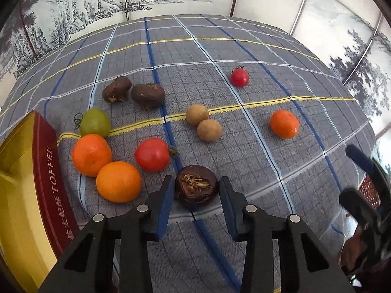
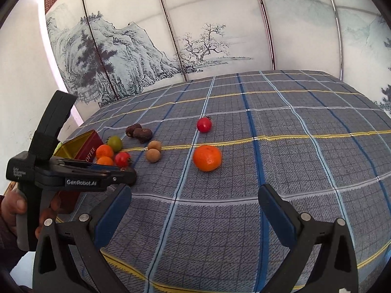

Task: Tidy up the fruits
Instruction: 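Grasp the dark brown round fruit with the left gripper, then carry the dark fruit into the gold tray and open the left gripper while the right gripper grasps a tangerine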

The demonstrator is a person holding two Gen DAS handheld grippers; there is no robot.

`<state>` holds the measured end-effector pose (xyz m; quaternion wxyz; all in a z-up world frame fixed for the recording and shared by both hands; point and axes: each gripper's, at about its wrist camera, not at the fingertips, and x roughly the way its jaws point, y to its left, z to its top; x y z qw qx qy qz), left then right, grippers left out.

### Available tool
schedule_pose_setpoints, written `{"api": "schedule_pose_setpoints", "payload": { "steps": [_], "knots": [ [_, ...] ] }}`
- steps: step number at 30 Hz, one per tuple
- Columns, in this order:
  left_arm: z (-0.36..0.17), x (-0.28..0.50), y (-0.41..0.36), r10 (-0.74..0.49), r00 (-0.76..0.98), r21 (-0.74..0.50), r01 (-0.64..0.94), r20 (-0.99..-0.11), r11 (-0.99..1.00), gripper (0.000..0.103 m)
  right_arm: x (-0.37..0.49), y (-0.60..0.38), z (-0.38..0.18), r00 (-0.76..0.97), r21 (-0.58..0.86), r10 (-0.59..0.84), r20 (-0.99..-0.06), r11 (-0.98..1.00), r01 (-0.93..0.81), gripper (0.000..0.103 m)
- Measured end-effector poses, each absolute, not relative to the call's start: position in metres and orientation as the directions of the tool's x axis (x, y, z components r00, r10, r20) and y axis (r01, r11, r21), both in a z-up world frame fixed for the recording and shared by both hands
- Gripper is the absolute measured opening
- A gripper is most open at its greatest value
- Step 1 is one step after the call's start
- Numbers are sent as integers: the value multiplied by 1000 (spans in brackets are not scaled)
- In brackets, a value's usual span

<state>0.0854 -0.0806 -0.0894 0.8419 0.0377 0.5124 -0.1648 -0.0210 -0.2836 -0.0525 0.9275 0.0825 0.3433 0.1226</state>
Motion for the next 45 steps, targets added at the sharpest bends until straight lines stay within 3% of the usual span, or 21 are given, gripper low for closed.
{"api": "schedule_pose_setpoints", "payload": {
  "steps": [8, 11, 13, 15, 21, 23, 25, 33, 45],
  "knots": [
    [-51, 49, -74, -304, 478, -173, 298, -824, 939, 39, 18, -293, -39, 686, 160, 268, -677, 963, -218, 103],
    [-39, 39, -71, -314, 492, -179, 302, -812, 937, 39, 38, -289, -41, 668, 115, 263, -697, 959, -258, 90],
    [-32, 34, -70, -314, 503, -180, 296, -805, 938, 39, 47, -285, -46, 647, 104, 272, -712, 953, -286, 73],
    [-27, 29, -67, -316, 514, -182, 295, -797, 938, 39, 57, -281, -53, 621, 96, 271, -736, 949, -301, 67],
    [-15, 21, -56, -311, 540, -186, 274, -782, 943, 39, 73, -270, -70, 579, 83, 265, -771, 943, -322, 63],
    [-13, 18, -51, -310, 547, -189, 266, -778, 945, 39, 79, -266, -77, 554, 82, 262, -790, 941, -328, 55],
    [-10, 16, -45, -304, 555, -192, 252, -774, 949, 39, 84, -264, -86, 509, 107, 279, -814, 934, -341, 36],
    [-7, 5, -5, -225, 593, -160, 161, -773, 974, 39, 59, -266, -67, 574, 141, 300, -762, 942, -305, 33],
    [-8, -3, 59, -70, 645, -88, 5, -761, 996, 39, 22, -230, -19, 612, 150, 375, -696, 910, -386, 33]
  ]
}}
